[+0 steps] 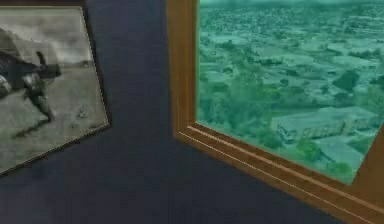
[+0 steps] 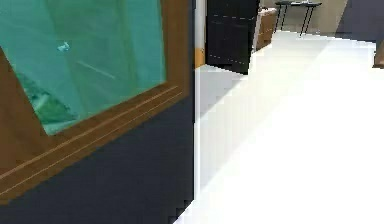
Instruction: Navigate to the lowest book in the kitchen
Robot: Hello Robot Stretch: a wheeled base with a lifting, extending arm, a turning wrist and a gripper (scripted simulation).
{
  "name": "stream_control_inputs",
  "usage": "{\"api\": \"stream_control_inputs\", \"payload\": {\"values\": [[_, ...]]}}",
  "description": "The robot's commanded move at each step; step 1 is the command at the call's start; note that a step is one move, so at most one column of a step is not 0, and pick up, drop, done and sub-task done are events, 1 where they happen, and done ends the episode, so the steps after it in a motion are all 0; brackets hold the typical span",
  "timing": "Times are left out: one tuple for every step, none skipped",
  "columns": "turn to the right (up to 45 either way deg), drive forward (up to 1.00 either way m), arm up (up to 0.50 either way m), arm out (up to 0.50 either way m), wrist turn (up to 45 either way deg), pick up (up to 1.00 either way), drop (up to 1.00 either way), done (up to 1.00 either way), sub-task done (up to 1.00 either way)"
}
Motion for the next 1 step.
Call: {"api": "stream_control_inputs", "payload": {"values": [[45.0, 0.0, 0.0, 0.0, 0.0, 0.0, 0.0, 0.0, 0.0]]}}
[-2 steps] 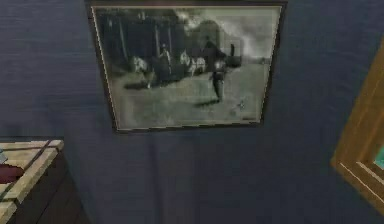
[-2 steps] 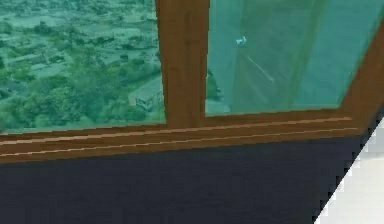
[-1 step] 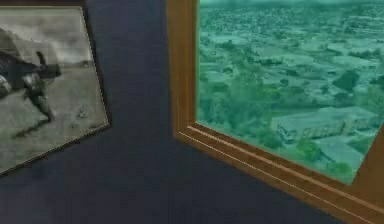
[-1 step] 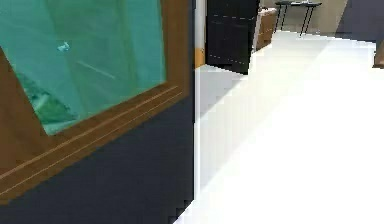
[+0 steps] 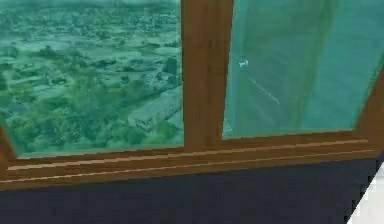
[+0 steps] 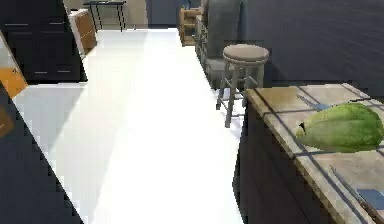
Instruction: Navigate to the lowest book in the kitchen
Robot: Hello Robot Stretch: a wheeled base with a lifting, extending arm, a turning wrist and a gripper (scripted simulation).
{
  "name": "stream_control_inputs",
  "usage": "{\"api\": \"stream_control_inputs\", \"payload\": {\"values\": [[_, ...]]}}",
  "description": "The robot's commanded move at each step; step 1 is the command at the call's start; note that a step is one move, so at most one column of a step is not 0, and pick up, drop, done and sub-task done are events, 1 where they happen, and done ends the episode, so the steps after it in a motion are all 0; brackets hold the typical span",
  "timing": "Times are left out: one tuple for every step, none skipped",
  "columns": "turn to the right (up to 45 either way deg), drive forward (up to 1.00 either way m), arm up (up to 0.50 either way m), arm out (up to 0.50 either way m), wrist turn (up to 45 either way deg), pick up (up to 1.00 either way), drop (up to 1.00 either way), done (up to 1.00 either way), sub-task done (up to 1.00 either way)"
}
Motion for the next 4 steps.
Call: {"api": "stream_control_inputs", "payload": {"values": [[45.0, 0.0, 0.0, 0.0, 0.0, 0.0, 0.0, 0.0, 0.0], [36.0, 0.0, 0.0, 0.0, 0.0, 0.0, 0.0, 0.0, 0.0], [0.0, 1.0, 0.0, 0.0, 0.0, 0.0, 0.0, 0.0, 0.0], [0.0, 1.0, 0.0, 0.0, 0.0, 0.0, 0.0, 0.0, 0.0]]}}
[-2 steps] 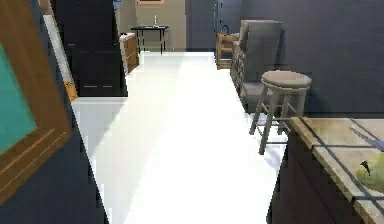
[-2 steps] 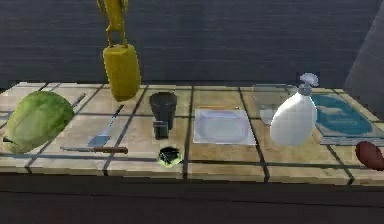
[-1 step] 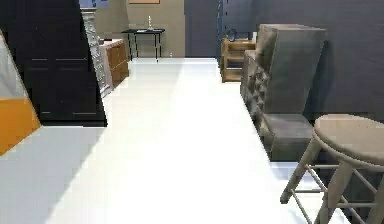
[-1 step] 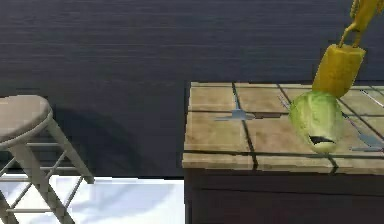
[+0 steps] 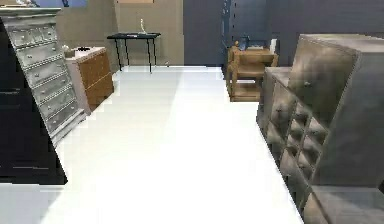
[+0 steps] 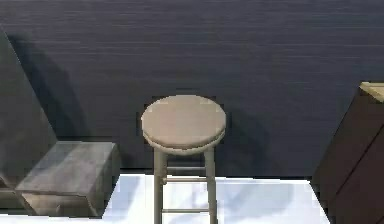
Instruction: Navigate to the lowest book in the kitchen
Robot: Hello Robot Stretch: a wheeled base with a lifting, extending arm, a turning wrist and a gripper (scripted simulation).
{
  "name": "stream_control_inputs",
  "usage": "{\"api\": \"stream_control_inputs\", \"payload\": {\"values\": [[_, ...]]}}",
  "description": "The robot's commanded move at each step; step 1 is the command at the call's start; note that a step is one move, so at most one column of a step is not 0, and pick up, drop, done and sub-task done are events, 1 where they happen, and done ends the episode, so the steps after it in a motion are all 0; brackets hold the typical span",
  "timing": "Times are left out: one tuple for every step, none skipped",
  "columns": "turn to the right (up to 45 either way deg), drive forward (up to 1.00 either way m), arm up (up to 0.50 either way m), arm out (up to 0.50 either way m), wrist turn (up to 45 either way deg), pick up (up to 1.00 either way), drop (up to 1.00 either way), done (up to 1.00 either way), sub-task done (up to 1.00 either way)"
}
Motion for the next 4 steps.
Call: {"api": "stream_control_inputs", "payload": {"values": [[0.0, 1.0, 0.0, 0.0, 0.0, 0.0, 0.0, 0.0, 0.0], [0.0, 1.0, 0.0, 0.0, 0.0, 0.0, 0.0, 0.0, 0.0], [3.0, 0.0, 0.0, 0.0, 0.0, 0.0, 0.0, 0.0, 0.0], [0.0, 0.8, 0.0, 0.0, 0.0, 0.0, 0.0, 0.0, 0.0]]}}
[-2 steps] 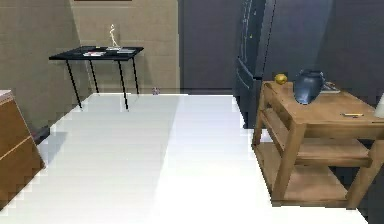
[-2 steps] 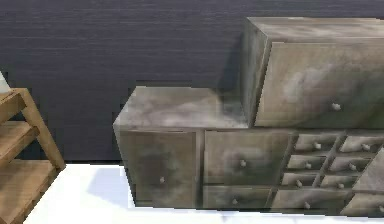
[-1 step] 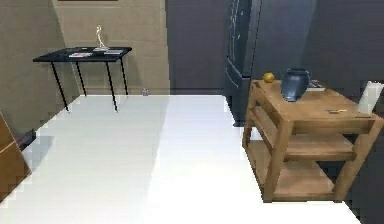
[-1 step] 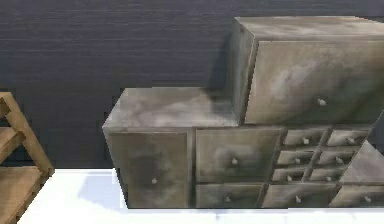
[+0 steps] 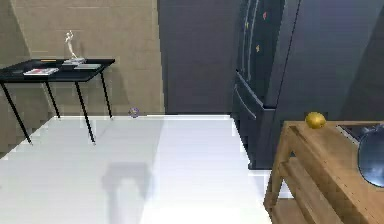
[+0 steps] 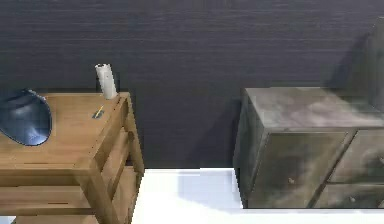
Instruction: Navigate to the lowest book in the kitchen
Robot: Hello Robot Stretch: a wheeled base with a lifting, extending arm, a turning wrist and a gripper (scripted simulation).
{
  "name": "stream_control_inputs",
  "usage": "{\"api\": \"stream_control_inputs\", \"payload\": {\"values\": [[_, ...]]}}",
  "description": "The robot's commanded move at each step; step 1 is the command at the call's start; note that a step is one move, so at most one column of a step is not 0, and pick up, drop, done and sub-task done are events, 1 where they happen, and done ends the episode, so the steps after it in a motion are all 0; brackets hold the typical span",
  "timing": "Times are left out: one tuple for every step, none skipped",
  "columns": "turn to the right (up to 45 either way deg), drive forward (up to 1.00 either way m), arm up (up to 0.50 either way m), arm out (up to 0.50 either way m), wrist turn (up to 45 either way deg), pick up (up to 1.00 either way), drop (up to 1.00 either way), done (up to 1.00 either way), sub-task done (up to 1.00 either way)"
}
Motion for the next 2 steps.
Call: {"api": "stream_control_inputs", "payload": {"values": [[15.0, 0.0, 0.0, 0.0, 0.0, 0.0, 0.0, 0.0, 0.0], [0.0, 0.3, 0.0, 0.0, 0.0, 0.0, 0.0, 0.0, 0.0]]}}
